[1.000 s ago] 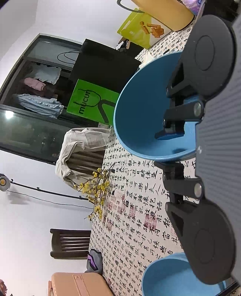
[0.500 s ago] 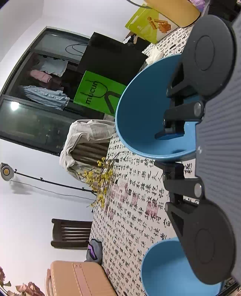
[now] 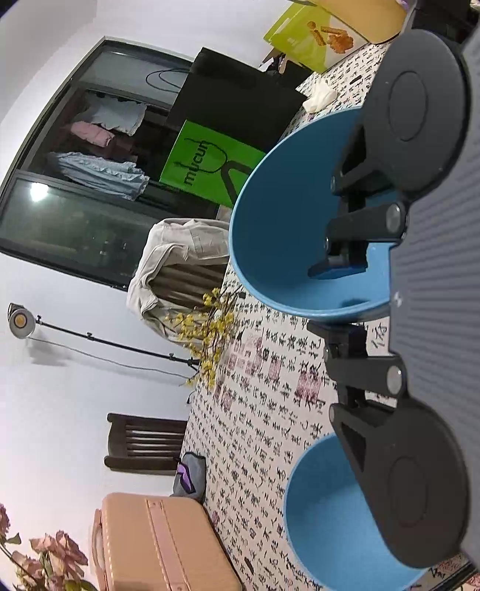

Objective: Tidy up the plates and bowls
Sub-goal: 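Move the held blue bowl with both grippers over the stacked blue bowls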

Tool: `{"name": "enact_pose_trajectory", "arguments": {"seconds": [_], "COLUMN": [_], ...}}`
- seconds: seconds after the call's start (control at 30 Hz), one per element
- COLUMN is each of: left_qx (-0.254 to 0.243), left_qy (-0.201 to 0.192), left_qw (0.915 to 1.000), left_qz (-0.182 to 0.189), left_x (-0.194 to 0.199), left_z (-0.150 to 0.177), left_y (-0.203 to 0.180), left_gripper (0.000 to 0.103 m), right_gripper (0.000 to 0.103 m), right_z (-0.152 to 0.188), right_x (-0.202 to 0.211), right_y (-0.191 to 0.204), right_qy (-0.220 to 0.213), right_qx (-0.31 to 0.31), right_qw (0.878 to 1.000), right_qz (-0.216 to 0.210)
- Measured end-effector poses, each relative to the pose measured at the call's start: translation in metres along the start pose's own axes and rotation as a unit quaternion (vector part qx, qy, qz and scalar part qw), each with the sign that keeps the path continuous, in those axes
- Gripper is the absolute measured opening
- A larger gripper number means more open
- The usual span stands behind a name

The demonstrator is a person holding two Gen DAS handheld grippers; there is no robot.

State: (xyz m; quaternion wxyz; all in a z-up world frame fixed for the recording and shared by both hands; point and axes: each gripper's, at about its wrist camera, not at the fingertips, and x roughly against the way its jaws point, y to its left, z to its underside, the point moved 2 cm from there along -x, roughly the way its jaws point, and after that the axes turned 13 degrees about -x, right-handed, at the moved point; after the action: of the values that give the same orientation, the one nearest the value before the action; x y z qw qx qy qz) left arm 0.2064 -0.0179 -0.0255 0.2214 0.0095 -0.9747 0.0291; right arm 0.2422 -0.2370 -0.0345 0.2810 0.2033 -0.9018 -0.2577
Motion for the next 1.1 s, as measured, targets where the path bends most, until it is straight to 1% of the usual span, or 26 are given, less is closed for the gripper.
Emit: {"name": "enact_pose_trajectory", "arguments": {"seconds": [0.57, 1.1], "left_qx": [0.028, 0.058], "left_qy": [-0.012, -0.023], "left_qw": [0.9988, 0.9953], "left_qz": [-0.039, -0.075], "left_x": [0.022, 0.045], "left_z": [-0.001, 0.003], "left_y": [0.046, 0.094], "left_gripper": [0.024, 0.024], "right_gripper": [0.011, 0.011], "right_z": [0.01, 0.029], "right_x": [-0.017, -0.035], "right_y": [0.047, 0.099], "right_qy": [0.02, 0.044], "right_qx": [0.027, 0.057], "right_qw": [0.999, 0.995], "right_qz": [-0.038, -0.069]}}
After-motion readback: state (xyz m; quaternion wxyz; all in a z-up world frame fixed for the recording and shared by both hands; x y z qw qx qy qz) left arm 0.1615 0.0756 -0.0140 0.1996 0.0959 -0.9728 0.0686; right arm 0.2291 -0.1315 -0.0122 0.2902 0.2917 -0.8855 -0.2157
